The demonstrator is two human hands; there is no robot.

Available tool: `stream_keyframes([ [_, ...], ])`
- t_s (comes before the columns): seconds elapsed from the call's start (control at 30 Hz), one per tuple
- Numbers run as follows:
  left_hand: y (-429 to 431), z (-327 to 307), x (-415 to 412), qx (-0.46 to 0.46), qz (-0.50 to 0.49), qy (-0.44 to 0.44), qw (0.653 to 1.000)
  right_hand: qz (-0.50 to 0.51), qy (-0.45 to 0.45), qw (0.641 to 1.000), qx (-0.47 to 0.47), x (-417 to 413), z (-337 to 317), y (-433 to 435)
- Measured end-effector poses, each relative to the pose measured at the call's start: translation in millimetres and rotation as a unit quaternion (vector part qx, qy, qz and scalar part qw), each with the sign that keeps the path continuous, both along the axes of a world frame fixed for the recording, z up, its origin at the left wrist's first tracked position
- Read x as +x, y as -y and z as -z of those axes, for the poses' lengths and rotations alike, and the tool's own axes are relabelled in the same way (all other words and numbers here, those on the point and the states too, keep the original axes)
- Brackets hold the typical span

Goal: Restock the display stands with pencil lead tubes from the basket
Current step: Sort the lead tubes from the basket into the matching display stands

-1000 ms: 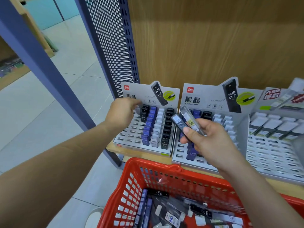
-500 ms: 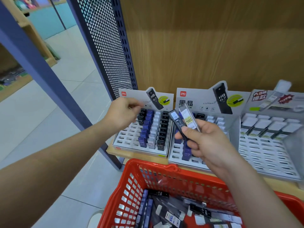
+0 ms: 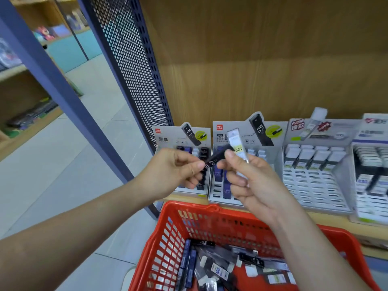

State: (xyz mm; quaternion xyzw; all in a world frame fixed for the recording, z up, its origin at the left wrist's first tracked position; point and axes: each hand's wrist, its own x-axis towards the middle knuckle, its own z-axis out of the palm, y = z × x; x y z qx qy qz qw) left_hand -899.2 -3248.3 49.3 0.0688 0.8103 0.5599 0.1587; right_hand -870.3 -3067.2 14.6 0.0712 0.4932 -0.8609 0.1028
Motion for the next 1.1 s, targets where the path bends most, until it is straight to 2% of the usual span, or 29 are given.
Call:
stream_keyframes([
  [0.1, -9.3, 1.1, 15.7, 0.038, 0.005, 0.046, 0.998, 0.010, -0.023, 1.000, 0.010, 3.9, -0.4, 2.8],
  [0.33, -11.7, 4.0, 24.1, 0.116, -0.002, 0.105, 0.988, 0.028, -0.003, 1.000, -0.003, 6.7, 3.1, 15.5],
  [0.47, 1.5, 6.7, 14.2, 0.093, -0.042, 0.076, 0.992, 0.032, 0.037, 0.999, 0.015, 4.3, 10.2, 23.2],
  [0.57, 28.3, 5.3, -5.9, 0.043, -0.099, 0.013, 0.994, 0.044, 0.086, 0.995, -0.012, 0.5, 15.9, 22.1],
  [0.63, 49.7, 3.4, -21.3, -0.022, -0.153, -0.045, 0.987, 0.043, 0.088, 0.995, -0.009, 0.3, 20.0, 20.3],
  [0.77, 79.3, 9.1, -45.6, -0.220, -0.207, -0.176, 0.937, 0.017, 0.043, 0.992, 0.117, 3.0, 28.6, 22.5],
  [0.83, 83.2, 16.0, -55.4, -0.289, -0.172, -0.212, 0.918, 0.010, 0.035, 0.981, 0.193, 3.9, 33.8, 26.8],
  [0.9, 81.2, 26.0, -65.5, -0.356, -0.112, -0.238, 0.897, 0.003, 0.039, 0.973, 0.229, 4.4, 40.2, 31.0],
  [1.1, 65.3, 64.2, -93.9, -0.407, 0.006, -0.255, 0.877, -0.017, 0.052, 0.970, 0.236, -1.3, 60.0, 34.7],
])
